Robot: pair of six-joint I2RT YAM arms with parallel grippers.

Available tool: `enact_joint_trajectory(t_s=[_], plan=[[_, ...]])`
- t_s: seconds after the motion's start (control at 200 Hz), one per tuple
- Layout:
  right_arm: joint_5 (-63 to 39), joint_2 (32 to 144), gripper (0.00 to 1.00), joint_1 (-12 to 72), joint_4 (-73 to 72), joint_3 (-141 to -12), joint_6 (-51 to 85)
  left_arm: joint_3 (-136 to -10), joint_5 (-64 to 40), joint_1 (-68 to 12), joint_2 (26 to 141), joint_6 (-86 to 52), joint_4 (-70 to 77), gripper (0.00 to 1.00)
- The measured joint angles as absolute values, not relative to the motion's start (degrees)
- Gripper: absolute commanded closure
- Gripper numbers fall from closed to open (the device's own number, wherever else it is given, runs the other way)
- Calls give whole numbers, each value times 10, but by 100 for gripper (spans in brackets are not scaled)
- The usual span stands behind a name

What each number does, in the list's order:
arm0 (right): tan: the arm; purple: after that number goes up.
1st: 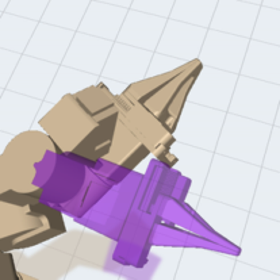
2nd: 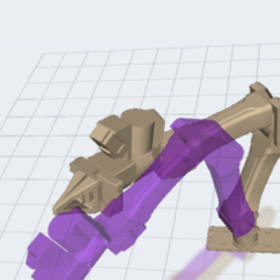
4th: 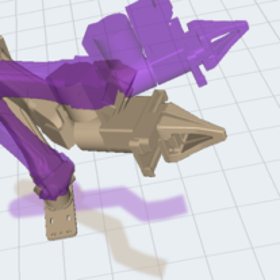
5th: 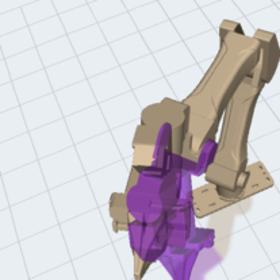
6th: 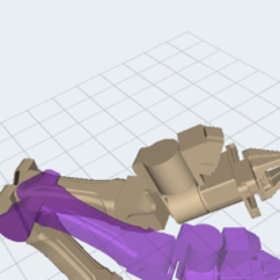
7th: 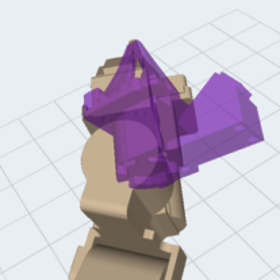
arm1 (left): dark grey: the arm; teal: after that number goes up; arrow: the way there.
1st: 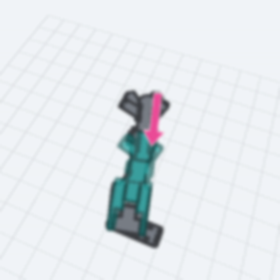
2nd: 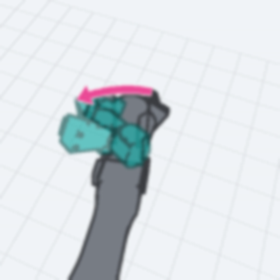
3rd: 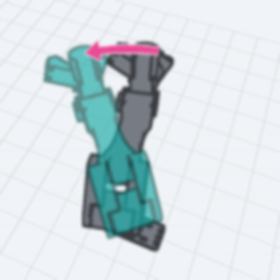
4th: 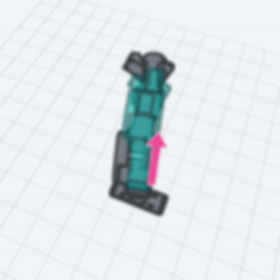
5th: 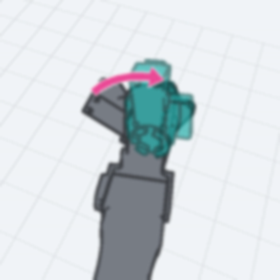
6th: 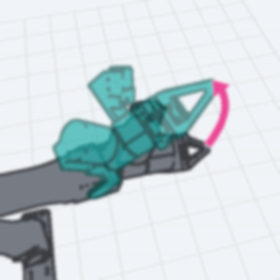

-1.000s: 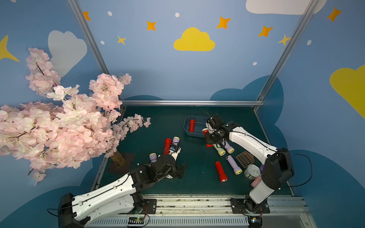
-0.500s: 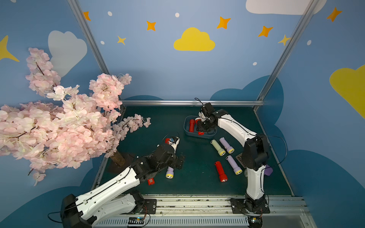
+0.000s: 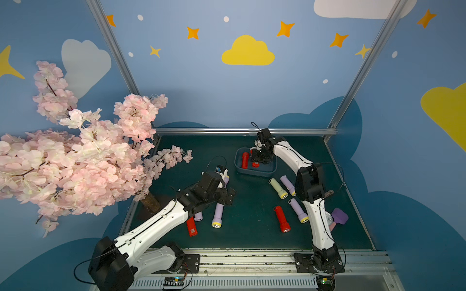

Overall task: Put the flashlights into the storage boxes
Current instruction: Place the flashlight at the storage box.

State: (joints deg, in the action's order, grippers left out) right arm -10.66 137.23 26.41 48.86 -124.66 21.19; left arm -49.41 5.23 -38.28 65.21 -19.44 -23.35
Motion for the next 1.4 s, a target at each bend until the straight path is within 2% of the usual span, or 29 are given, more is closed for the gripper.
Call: enact_joint_trajectory(t_s=[0.415,0.966,1.397], plan=[[-143,1403,66,263,487,-1251,231,-494,29,-369,666,-195,-226,1],[-183,1428,51,256,475,-1267,255,-494,27,-366,666,-195,-226,1],[-215,1415,50,256,460,-1252,255,-494,25,-366,631,-198,-227,1]])
